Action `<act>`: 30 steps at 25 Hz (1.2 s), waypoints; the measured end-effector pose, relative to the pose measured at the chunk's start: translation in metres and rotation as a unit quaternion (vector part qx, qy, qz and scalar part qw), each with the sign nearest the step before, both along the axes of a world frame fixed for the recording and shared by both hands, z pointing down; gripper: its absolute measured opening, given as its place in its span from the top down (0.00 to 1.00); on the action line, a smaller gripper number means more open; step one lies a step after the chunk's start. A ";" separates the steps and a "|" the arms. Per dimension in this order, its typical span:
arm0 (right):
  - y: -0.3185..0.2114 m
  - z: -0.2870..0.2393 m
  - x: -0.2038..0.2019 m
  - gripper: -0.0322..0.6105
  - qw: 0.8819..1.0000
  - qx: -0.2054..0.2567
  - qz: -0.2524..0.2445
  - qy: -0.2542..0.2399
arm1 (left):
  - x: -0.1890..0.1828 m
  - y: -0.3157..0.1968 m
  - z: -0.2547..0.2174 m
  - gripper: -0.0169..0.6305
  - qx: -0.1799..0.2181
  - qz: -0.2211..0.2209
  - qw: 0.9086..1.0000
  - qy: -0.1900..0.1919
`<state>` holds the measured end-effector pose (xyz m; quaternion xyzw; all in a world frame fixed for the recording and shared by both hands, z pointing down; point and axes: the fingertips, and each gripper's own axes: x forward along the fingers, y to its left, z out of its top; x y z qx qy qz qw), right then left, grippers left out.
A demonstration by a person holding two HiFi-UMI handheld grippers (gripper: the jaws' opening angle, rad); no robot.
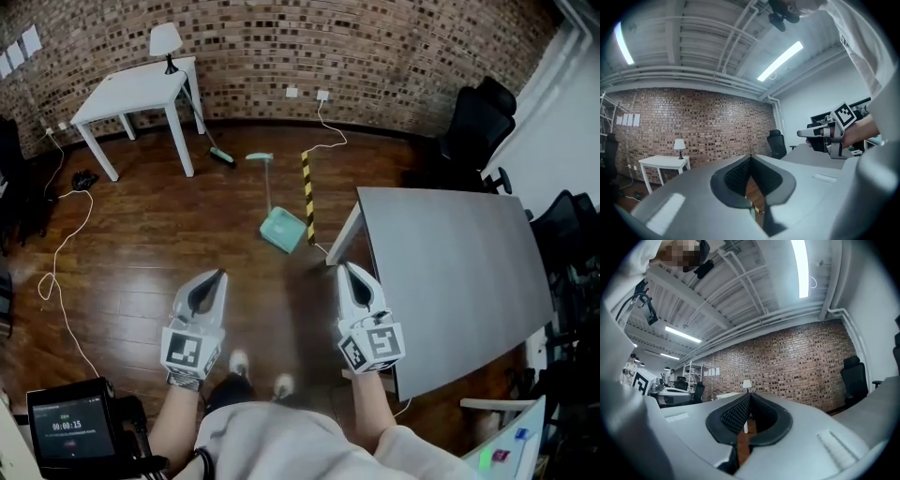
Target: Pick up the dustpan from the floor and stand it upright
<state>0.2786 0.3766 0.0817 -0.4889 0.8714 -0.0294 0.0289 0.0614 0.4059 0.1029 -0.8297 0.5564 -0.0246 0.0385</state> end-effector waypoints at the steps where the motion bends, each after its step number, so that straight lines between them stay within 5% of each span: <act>1: 0.006 -0.002 0.001 0.93 1.000 -0.002 0.003 -0.002 | -0.001 0.007 -0.003 0.97 0.002 0.004 1.000 -0.004; 15: 0.062 -0.017 -0.074 0.93 0.999 0.002 -0.032 -0.003 | -0.033 0.040 -0.027 0.97 0.030 0.037 0.999 -0.001; 30: 0.053 -0.020 -0.072 0.93 0.999 0.006 -0.046 0.021 | -0.010 0.032 -0.035 0.97 0.043 0.060 0.997 -0.008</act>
